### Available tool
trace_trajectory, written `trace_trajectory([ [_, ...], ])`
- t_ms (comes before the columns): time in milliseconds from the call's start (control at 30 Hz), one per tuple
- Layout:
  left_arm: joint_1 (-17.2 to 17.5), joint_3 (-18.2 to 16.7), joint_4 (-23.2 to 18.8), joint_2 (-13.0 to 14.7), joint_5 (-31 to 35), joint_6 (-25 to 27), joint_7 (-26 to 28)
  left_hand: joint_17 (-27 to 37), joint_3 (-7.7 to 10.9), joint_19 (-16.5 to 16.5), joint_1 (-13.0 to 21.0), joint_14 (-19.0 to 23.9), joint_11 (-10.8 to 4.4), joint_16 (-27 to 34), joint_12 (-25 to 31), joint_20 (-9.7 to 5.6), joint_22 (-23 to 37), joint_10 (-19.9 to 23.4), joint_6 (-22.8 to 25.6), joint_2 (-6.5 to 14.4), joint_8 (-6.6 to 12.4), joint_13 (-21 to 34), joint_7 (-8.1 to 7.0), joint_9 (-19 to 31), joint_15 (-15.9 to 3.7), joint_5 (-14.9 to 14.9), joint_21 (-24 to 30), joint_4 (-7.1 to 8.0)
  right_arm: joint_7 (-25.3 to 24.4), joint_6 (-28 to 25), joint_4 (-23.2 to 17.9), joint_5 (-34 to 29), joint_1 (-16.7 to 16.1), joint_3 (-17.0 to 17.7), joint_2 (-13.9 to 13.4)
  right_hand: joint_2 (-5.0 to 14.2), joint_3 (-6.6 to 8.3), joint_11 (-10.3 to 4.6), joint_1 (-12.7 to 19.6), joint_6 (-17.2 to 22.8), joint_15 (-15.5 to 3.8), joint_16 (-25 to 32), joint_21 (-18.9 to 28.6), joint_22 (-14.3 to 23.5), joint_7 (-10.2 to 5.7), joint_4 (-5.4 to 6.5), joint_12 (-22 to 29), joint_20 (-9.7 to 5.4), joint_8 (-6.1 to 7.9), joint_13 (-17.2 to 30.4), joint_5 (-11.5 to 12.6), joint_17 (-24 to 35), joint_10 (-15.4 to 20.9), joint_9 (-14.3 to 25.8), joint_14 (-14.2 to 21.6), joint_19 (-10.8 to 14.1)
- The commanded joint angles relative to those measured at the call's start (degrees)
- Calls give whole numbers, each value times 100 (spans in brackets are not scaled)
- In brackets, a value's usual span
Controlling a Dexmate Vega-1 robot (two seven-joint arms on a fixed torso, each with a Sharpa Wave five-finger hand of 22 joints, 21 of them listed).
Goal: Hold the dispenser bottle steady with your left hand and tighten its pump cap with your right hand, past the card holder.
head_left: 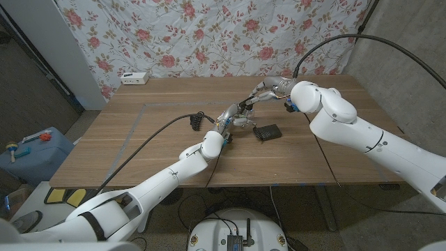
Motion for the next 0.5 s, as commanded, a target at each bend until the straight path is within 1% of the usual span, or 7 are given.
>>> trace_trajectory([
  [33,8,0,8,-9,-24,36,10,16,859,9,-1019,58,-58,-1,21,-215,20,79,1048,1046,32,6,-168,20,-307,-1,27,874,-124,-966,-253,-670,223,-702,98,-6,-54,32,-41,1286,16,41,27,11,1134,8,46,18,10,3,-24,2,105,20,80,102],
  [100,2,1,21,-13,-26,28,11,17,860,6,-1025,63,-60,0,21,-211,20,75,1043,1049,30,8,-168,20,-312,-1,26,877,-134,-1127,-279,-845,262,-856,130,-10,-62,61,-43,1322,12,43,25,11,1158,8,58,28,9,2,-29,-2,169,20,116,125],
  [167,-6,0,36,-19,-32,23,12,14,864,6,-1033,64,-60,-2,22,-209,20,77,1041,1052,29,10,-168,20,-318,0,26,881,-131,-1234,-296,-990,296,-986,142,-8,-66,59,-43,1370,1,58,26,12,1157,7,54,30,15,1,-32,-5,192,20,183,154],
  [267,-25,6,67,-26,-36,1,4,14,866,5,-1049,67,-50,-3,19,-205,20,67,1030,1057,25,12,-175,20,-314,0,26,891,-180,-1406,-308,-1147,293,-1093,187,-2,-61,48,-8,1413,-13,56,26,13,1178,-12,65,24,12,0,-32,-13,272,20,226,199],
  [333,-43,11,96,-36,-38,-17,-3,11,868,8,-1053,70,-52,-4,19,-203,21,66,1031,1053,26,14,-176,20,-314,0,27,889,-194,-1634,-304,-1424,347,-1289,240,9,-61,48,-3,1468,-28,71,27,13,1191,-12,60,30,18,-1,-33,-15,302,21,296,234],
  [400,-49,12,106,-40,-39,-23,-1,12,869,7,-1062,70,-57,-5,17,-201,21,61,1036,1057,28,15,-178,20,-311,0,26,896,-202,-1711,-301,-1480,353,-1323,269,10,-67,66,-1,1542,-35,71,24,14,1186,-14,71,33,33,-2,-37,-18,368,21,330,259],
  [500,-66,17,126,-47,-37,-37,-4,9,879,5,-1062,62,-56,-11,22,-195,21,70,1028,1062,25,18,-182,20,-315,3,26,892,-246,-1884,-271,-1669,385,-1454,345,22,-80,36,-12,1689,-51,96,39,16,1220,-8,81,27,55,-3,-46,-18,493,22,470,374],
])
